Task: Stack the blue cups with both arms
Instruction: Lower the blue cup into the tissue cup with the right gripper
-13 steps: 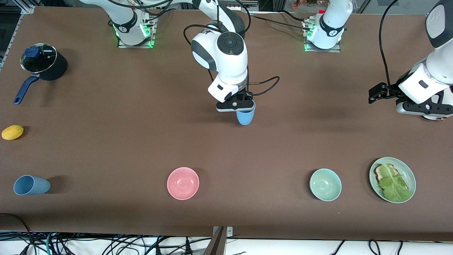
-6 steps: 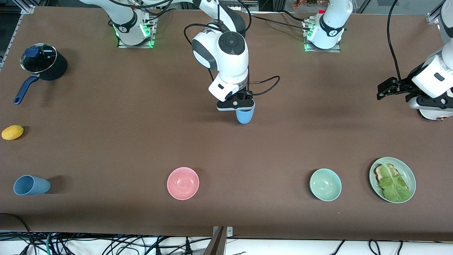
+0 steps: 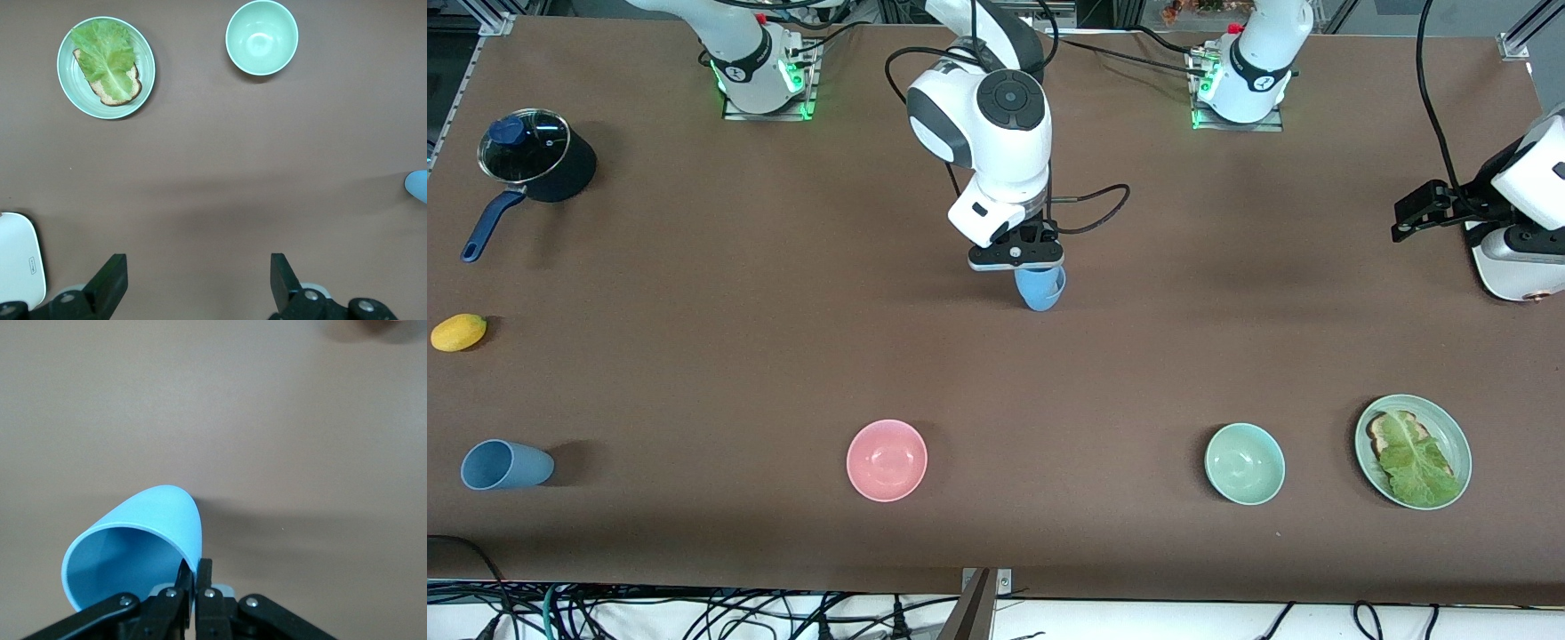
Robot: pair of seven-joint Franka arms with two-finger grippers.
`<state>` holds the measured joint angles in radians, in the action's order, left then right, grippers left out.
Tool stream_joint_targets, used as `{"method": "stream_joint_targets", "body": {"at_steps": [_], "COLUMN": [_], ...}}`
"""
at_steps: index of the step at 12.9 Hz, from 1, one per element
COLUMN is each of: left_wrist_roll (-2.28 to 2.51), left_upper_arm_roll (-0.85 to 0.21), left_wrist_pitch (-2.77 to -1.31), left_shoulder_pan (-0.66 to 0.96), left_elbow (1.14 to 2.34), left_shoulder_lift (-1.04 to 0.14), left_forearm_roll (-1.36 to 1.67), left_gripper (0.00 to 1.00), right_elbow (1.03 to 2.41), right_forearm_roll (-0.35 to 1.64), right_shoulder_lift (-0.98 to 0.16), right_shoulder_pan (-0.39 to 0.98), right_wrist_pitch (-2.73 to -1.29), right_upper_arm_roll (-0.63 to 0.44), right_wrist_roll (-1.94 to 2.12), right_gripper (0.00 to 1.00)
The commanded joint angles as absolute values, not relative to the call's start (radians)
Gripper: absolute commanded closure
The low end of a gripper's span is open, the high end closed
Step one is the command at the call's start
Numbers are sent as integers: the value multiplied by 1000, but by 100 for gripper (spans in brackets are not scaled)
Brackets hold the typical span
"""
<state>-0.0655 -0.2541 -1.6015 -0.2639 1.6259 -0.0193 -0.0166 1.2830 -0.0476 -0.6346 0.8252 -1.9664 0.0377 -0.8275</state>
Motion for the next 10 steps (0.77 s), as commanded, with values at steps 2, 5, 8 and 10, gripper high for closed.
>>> {"method": "stream_joint_targets", "body": {"at_steps": [2,5,8,10], "left_wrist_roll": [-92,-92,-92,-91], "left_upper_arm_roll": [-255,-256,-256,-256], "left_wrist_pitch": [-1549,-1546,-1545,-1545], "left_shoulder_pan": [-281,-287,-287,-287], "left_elbow": [1591,1588,1588,1586], "left_shoulder_lift": [-15,-15,-15,-15], "left_forearm_roll": [12,12,8,6], "left_gripper": [4,4,4,4], "right_elbow": [1289,1290,1290,1290], "right_forearm_roll": [-17,-3,-6,-6], "right_shoulder_lift": [-627,-634,-647,-652], "right_shoulder_pan": [833,836,839,841], "right_wrist_pitch": [-1965,-1970,-1977,-1986], "right_upper_arm_roll": [40,40,40,40], "right_wrist_roll": [-839,-845,-850,-850], "right_gripper": [100,100,100,100]}}
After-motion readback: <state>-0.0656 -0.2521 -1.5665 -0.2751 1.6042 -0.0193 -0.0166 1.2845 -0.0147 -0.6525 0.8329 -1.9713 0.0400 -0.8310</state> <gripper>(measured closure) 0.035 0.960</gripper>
